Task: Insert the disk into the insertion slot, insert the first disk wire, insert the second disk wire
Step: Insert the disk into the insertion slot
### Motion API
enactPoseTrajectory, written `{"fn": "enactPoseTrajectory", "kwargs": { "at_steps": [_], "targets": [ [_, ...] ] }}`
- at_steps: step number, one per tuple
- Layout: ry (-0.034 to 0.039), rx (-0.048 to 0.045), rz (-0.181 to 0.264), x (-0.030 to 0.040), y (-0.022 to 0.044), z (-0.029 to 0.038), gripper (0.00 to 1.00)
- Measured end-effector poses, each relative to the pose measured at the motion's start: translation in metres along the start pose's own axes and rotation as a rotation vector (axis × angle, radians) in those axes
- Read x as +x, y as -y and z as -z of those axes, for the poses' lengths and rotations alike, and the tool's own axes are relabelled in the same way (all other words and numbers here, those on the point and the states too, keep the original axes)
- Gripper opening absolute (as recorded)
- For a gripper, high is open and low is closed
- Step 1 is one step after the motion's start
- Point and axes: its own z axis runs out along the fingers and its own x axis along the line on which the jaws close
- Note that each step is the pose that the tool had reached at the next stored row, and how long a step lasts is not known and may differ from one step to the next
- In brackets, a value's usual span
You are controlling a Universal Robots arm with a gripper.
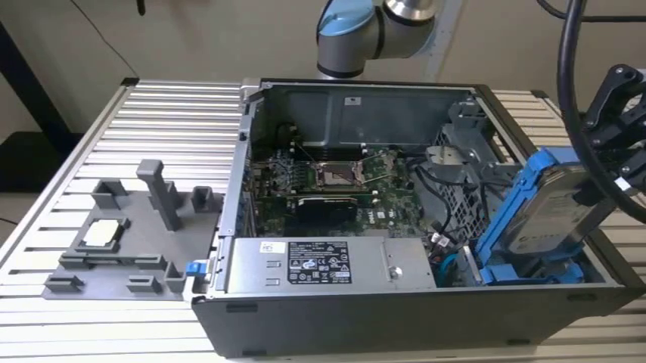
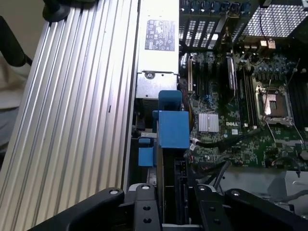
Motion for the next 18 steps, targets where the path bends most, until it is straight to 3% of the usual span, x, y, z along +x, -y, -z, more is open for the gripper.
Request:
{"fn": "enactPoseTrajectory", "kwargs": {
  "at_steps": [3,4,9,18],
  "targets": [
    [0.0018,-0.0507,0.0,0.0001,0.0034,0.0015,0.31],
    [0.0023,-0.0596,0.0,0.0002,0.0041,0.0017,0.31],
    [0.0054,-0.0614,0.001,0.0004,0.0094,0.0016,0.31],
    [0.0084,-0.0765,-0.004,0.0007,0.0199,-0.0061,0.31]
  ]
}}
